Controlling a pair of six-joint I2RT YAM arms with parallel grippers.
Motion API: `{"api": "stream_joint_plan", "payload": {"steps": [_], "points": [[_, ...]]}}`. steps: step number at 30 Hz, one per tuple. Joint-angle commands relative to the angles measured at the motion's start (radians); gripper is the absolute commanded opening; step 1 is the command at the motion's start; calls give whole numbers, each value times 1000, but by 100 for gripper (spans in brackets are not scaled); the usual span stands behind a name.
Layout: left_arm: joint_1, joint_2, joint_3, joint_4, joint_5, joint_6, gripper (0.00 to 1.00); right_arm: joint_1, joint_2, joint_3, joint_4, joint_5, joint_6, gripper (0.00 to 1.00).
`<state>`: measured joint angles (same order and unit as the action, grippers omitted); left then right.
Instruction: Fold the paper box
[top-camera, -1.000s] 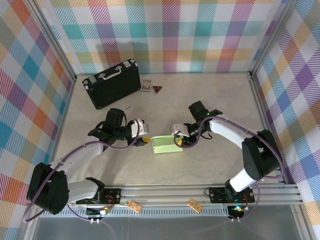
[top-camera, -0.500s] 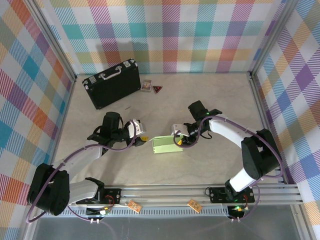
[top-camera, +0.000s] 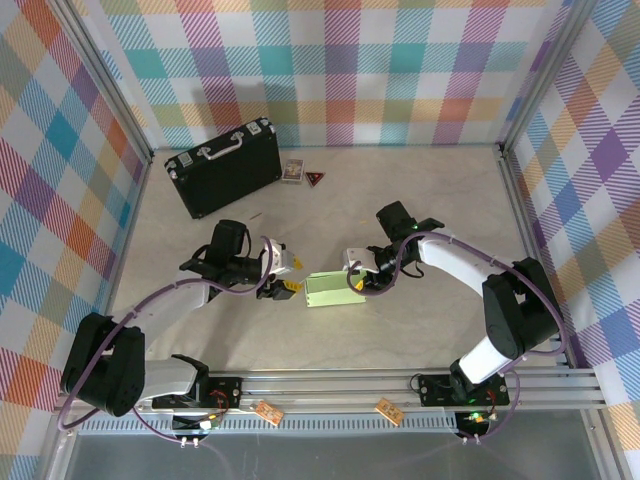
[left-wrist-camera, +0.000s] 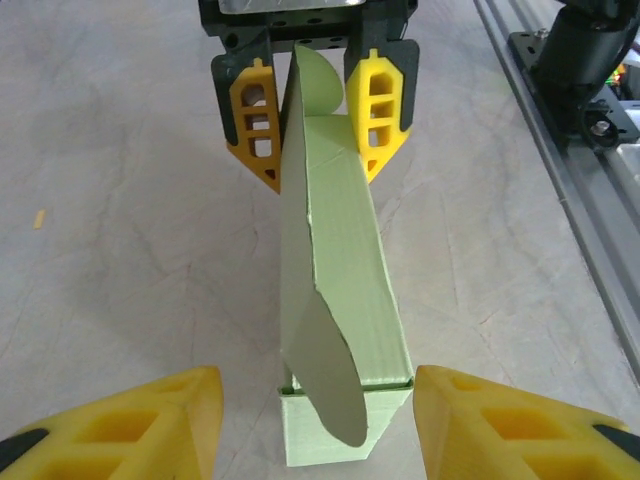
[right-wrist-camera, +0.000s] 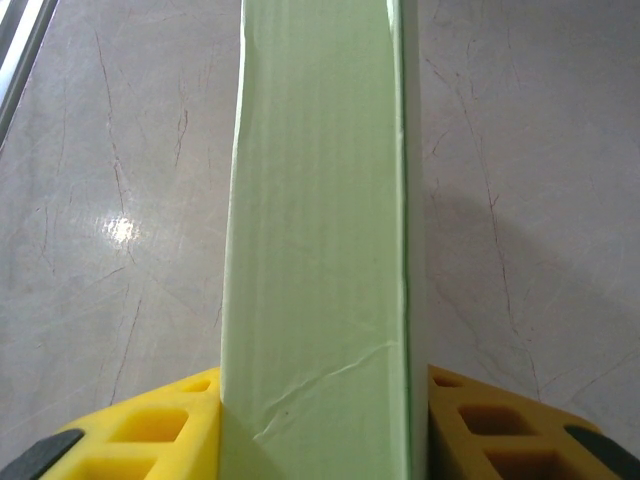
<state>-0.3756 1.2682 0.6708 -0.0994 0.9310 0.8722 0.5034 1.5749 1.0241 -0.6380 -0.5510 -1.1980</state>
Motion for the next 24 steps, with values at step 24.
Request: {"api": "stream_joint_plan", "payload": {"steps": [24], "points": [[17, -60, -83, 220, -181, -135, 55, 3, 10, 16, -24, -49, -23, 41]]}}
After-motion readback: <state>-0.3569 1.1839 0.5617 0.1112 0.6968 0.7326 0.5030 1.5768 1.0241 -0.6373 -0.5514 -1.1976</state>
